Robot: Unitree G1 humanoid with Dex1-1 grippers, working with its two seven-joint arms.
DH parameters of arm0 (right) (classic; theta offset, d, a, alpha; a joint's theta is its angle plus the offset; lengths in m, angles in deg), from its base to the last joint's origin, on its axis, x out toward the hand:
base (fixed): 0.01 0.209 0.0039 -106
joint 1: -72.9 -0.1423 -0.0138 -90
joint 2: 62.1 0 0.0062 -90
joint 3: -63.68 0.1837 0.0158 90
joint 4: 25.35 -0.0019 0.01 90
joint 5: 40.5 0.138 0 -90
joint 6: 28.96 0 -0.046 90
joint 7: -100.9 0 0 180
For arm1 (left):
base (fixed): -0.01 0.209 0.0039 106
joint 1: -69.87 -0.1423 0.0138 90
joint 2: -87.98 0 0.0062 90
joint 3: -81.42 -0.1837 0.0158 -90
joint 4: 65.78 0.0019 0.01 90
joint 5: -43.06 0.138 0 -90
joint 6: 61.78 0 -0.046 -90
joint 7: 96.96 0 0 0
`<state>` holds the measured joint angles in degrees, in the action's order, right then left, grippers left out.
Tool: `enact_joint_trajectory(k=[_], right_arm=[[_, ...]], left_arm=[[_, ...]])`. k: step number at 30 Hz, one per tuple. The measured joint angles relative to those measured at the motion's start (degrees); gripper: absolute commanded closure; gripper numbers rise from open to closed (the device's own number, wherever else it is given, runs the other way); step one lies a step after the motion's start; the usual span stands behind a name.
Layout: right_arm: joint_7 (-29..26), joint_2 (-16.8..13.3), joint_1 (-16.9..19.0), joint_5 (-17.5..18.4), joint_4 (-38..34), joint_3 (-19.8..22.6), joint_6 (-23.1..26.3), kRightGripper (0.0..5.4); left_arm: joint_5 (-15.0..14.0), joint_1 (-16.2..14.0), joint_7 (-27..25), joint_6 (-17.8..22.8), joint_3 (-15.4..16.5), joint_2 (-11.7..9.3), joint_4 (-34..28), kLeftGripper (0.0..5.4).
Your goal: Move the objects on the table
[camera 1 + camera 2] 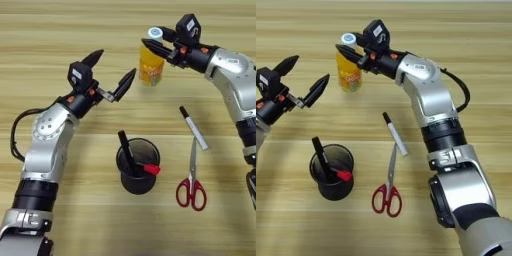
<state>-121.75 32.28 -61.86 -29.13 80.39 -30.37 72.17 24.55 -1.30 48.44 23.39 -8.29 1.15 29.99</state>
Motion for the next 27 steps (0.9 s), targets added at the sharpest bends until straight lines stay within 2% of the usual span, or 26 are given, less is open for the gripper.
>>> enact_joint_trajectory(k=[5, 12, 21, 27], right_arm=[[-0.32, 0.05, 0.02, 0.48, -3.9, -0.46, 2.25, 3.62], [-0.3, 0.17, 0.08, 0.76, -5.01, -0.97, 3.41, 3.62], [-0.28, 0.39, 0.43, 0.98, -6.64, -1.63, 4.28, 3.62], [-0.34, 0.51, 2.22, 1.22, -8.25, -2.54, 4.74, 3.62]], left_arm=[[-0.08, 2.0, -2.43, 2.43, -1.02, 0.15, 0.8, 0.0], [0.11, 3.17, -5.41, 4.1, -3.6, 0.95, 2.25, 0.0], [0.47, 4.8, -6.06, 4.14, -4.68, 1.78, 4.12, 0.0], [1.06, 5.23, -5.93, 3.78, -4.96, 2.41, 5.53, 0.0]])
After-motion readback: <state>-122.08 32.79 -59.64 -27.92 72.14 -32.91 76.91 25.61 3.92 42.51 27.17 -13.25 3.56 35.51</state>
